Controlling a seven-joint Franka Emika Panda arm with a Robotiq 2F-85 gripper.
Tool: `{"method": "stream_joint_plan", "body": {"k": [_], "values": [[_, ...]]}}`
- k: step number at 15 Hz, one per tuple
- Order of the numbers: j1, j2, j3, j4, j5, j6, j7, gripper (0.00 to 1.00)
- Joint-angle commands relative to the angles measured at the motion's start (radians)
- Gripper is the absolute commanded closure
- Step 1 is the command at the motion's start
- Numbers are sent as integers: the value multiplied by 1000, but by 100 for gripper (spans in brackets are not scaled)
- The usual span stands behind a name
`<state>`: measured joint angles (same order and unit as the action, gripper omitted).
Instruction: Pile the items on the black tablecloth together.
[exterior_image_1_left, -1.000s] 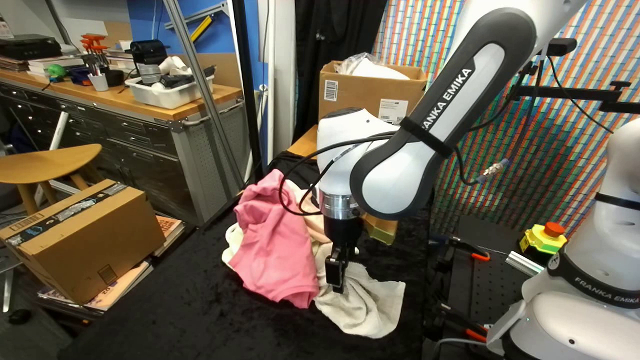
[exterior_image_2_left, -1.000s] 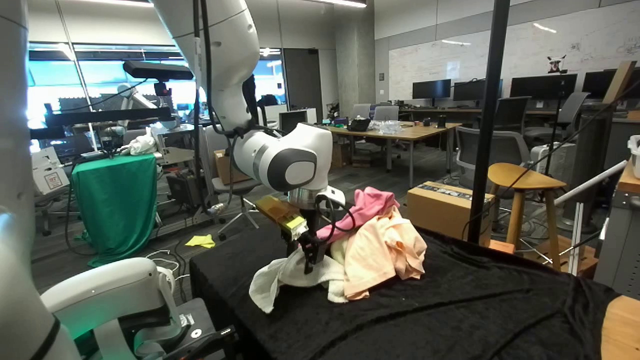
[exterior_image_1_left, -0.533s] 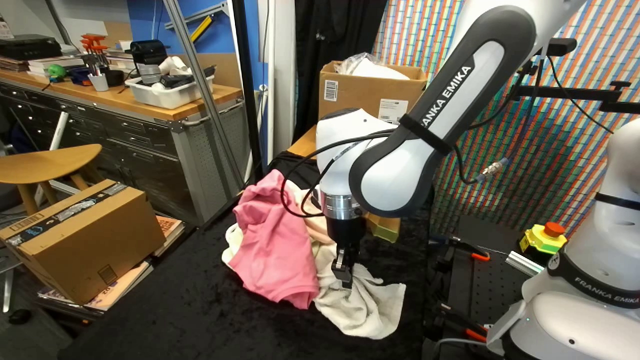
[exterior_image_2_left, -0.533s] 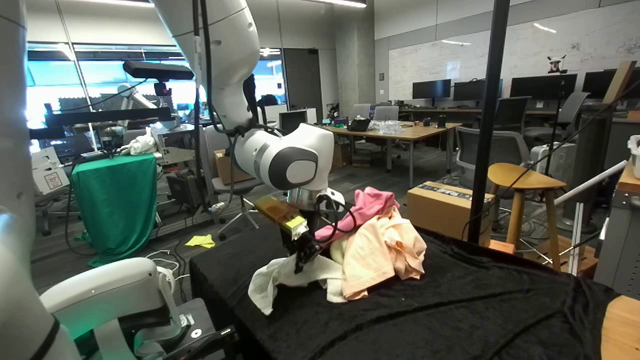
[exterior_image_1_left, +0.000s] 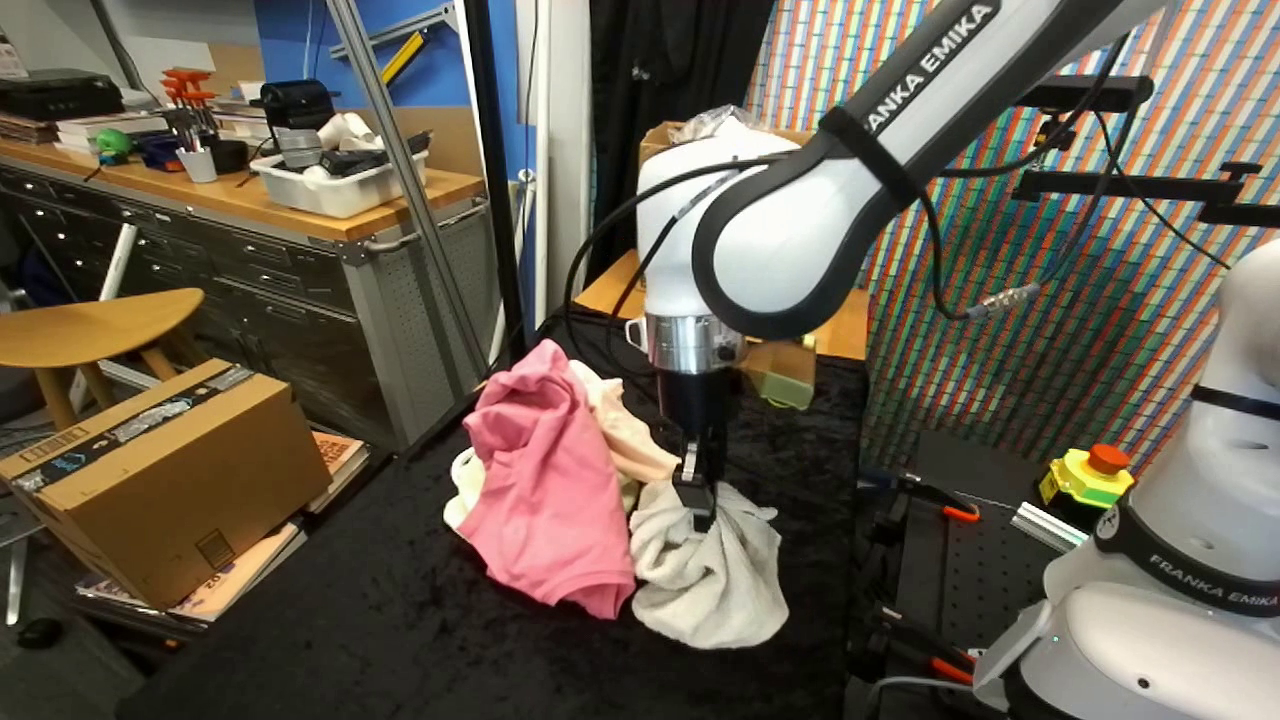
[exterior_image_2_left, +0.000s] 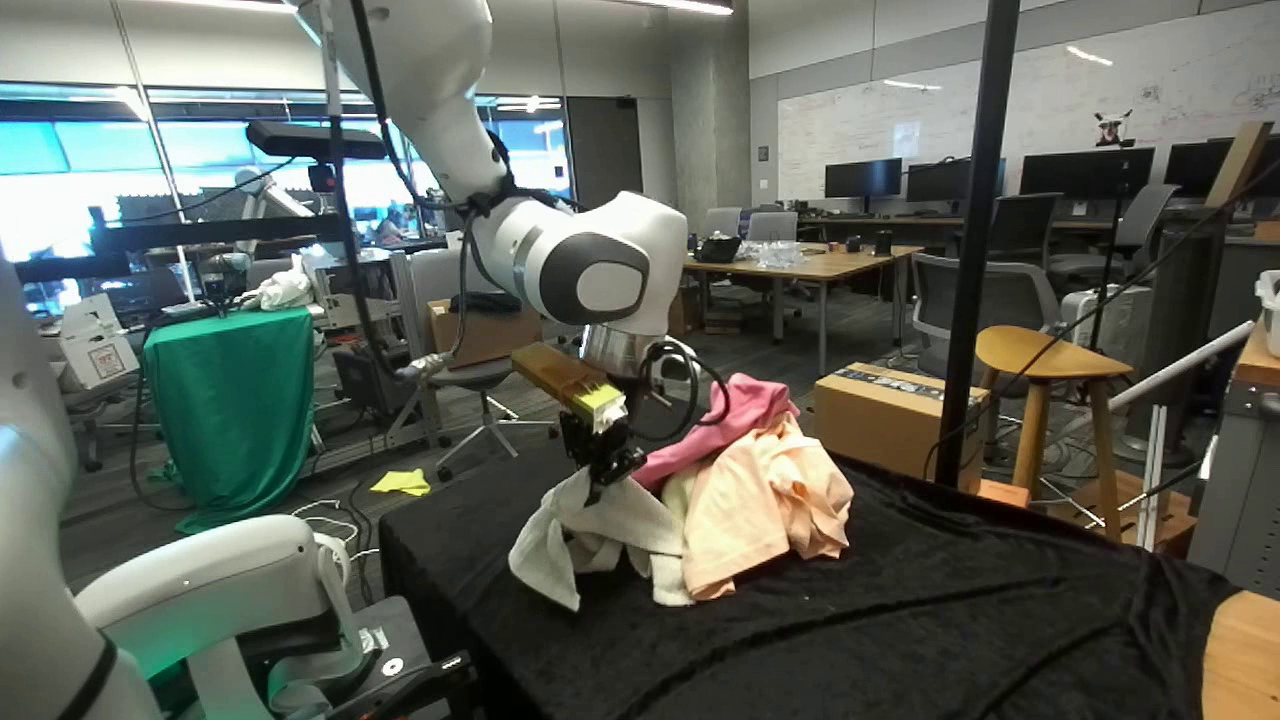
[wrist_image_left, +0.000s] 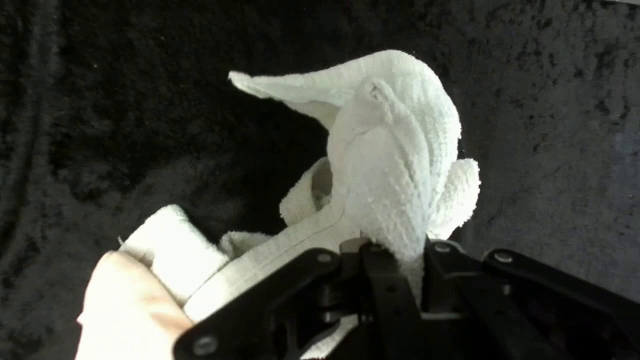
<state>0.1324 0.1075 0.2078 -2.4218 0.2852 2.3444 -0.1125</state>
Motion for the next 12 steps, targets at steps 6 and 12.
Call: {"method": "stream_joint_plan", "body": {"k": [6,12], "values": [[-12,-192,-68,51,40,-41,-10,91],[-14,-165,-96,196,9,38,84,91]]}}
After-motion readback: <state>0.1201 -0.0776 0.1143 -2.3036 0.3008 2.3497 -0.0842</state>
